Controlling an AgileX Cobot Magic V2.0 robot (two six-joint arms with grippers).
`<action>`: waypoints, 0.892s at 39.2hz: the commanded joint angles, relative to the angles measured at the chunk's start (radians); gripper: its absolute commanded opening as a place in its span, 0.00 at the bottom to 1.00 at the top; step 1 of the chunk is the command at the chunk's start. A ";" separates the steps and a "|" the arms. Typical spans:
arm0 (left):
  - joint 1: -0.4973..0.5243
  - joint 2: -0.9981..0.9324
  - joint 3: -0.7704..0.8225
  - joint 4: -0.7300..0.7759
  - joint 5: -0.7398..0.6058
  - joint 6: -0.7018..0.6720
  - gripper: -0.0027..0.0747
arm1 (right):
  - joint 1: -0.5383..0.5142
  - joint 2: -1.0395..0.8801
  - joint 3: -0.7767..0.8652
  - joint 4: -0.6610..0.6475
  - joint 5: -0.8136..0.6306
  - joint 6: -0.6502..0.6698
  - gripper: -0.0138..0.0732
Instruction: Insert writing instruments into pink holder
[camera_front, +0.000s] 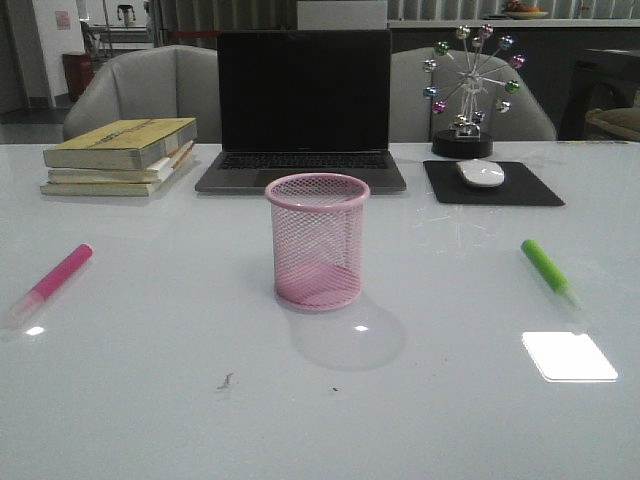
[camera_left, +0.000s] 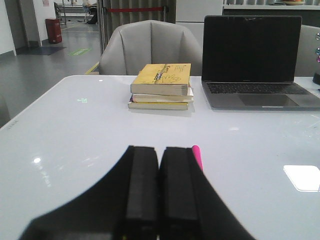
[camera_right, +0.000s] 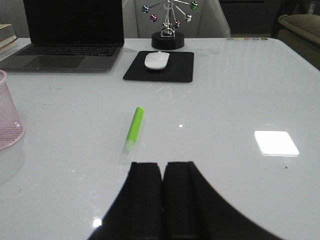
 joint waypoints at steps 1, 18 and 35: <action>-0.006 -0.018 0.004 -0.008 -0.098 -0.009 0.15 | 0.003 -0.019 0.000 0.000 -0.085 -0.004 0.22; -0.006 -0.018 0.004 -0.008 -0.352 -0.009 0.15 | 0.003 -0.019 0.000 0.000 -0.214 -0.004 0.22; -0.006 -0.016 -0.148 -0.002 -0.395 -0.014 0.15 | 0.003 -0.019 -0.139 0.000 -0.409 -0.003 0.22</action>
